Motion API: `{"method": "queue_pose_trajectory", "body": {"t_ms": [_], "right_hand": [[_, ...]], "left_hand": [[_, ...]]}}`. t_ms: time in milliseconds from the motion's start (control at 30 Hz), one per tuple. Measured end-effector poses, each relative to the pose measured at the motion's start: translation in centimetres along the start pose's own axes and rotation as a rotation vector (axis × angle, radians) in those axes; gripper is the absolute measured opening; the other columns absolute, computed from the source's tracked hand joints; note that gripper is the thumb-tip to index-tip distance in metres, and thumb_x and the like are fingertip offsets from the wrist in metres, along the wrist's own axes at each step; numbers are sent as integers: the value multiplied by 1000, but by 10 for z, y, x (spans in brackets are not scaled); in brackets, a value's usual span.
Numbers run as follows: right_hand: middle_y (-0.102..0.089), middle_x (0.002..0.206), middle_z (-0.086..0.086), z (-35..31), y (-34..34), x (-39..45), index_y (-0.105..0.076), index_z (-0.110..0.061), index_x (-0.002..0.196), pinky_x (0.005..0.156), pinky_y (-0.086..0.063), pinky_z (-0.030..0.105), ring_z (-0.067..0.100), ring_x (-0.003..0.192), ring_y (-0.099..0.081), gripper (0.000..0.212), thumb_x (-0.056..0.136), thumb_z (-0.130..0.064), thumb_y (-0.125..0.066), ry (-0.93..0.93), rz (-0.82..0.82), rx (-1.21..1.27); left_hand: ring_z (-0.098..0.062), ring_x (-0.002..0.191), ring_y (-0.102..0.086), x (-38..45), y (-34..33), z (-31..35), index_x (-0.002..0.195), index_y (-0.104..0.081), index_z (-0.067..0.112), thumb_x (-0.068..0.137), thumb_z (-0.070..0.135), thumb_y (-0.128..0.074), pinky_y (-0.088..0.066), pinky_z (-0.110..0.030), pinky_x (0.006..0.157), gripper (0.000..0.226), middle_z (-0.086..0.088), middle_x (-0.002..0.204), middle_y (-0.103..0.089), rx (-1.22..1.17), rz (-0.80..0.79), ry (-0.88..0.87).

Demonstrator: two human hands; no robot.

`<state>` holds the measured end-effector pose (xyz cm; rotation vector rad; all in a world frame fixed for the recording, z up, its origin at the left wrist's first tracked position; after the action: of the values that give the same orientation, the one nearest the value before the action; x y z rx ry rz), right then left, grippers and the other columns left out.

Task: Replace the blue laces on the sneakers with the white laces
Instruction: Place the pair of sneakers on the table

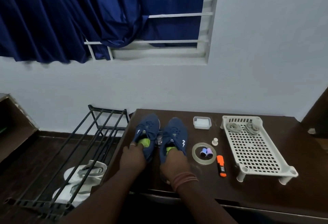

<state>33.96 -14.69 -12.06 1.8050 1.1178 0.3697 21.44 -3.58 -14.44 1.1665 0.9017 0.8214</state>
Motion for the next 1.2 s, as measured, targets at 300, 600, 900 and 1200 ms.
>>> {"method": "queue_pose_trajectory", "body": {"t_ms": [300, 600, 900, 1200], "right_hand": [[-68, 114, 16, 3, -1, -4, -61, -3, 107, 88, -53, 37, 34, 105, -65, 31, 85, -23, -69, 43, -176, -87], [-69, 89, 16, -2, 59, -4, -58, 6, 118, 42, -50, 23, 19, 49, -66, 40, 98, -28, -57, -99, -652, 253], [-69, 60, 13, 34, 74, 34, -61, 7, 92, 36, -40, 22, 19, 37, -56, 27, 98, -18, -57, -30, -250, 294], [-67, 62, 7, 61, 67, 27, -61, -12, 73, 65, -60, 44, 24, 58, -67, 44, 82, -55, -68, 11, -69, 142]], "left_hand": [[-34, 130, -44, 17, 21, 10, 130, -54, 10, 89, 28, -54, -35, -48, 111, 45, -16, 138, -50, 41, -247, 90], [-27, 121, -54, 32, 32, 65, 119, -67, 37, 88, 30, -62, -41, -46, 102, 32, 1, 122, -65, 22, 30, -285], [-19, 104, -50, 36, 50, 67, 82, -67, 27, 86, 23, -46, -17, -42, 84, 22, 6, 84, -65, 62, 186, -176], [-25, 90, -74, 15, 77, 89, 90, -52, 10, 106, 8, -37, -59, -44, 84, 22, -10, 95, -75, -1543, -110, -47]]}}
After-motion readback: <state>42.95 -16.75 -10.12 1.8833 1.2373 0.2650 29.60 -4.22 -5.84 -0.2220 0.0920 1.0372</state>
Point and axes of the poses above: each hand's wrist, its own x-axis towards the middle knuckle, its own y-axis out of the back of the hand, z = x × y, the point moved 4 cm from there along x, towards the middle knuckle
